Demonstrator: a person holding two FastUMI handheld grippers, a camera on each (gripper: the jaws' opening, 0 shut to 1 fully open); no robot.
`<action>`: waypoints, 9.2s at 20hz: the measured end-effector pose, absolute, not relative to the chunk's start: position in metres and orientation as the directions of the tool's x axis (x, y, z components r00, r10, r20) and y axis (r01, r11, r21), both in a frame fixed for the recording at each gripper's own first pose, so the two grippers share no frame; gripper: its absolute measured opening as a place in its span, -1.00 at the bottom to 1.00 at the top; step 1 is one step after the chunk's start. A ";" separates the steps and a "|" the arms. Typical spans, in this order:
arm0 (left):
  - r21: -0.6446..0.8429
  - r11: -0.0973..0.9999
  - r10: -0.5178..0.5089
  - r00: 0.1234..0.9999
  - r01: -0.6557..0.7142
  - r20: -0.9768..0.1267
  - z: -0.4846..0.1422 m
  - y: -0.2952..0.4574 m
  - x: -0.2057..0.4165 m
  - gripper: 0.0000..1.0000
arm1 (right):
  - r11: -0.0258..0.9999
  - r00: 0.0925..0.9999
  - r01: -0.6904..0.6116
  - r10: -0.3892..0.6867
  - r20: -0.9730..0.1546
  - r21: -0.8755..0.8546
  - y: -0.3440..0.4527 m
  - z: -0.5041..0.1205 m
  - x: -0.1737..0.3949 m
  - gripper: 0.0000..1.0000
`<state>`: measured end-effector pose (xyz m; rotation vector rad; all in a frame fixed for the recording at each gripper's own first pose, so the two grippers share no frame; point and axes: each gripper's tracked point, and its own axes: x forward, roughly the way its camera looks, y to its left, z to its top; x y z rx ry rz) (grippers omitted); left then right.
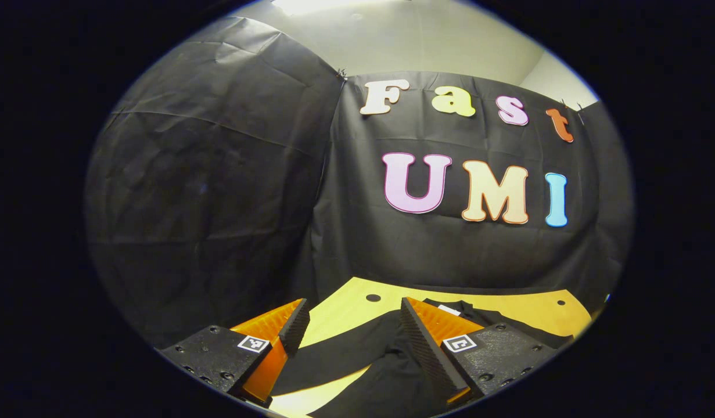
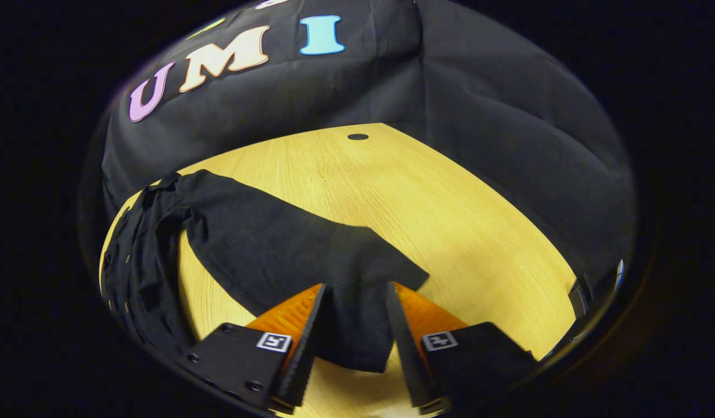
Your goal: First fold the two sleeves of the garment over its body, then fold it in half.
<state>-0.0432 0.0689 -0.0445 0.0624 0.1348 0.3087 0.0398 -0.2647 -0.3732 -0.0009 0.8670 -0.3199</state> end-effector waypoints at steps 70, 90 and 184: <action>0.092 0.888 0.456 0.837 -0.450 -0.303 -0.109 0.167 -0.103 0.83 | 0.883 0.709 -0.410 0.467 -0.528 0.230 0.261 -0.202 0.252 -0.96; 0.055 0.876 0.447 0.765 -0.479 -0.464 -0.193 0.180 -0.100 0.87 | 0.835 0.509 -0.535 0.442 -0.738 0.131 0.357 -0.374 0.240 -0.95; 0.183 0.942 0.322 0.613 -0.280 -0.722 -0.326 0.208 -0.148 -1.00 | 0.994 0.910 0.106 -0.087 -0.405 0.026 -0.088 -0.056 0.035 0.95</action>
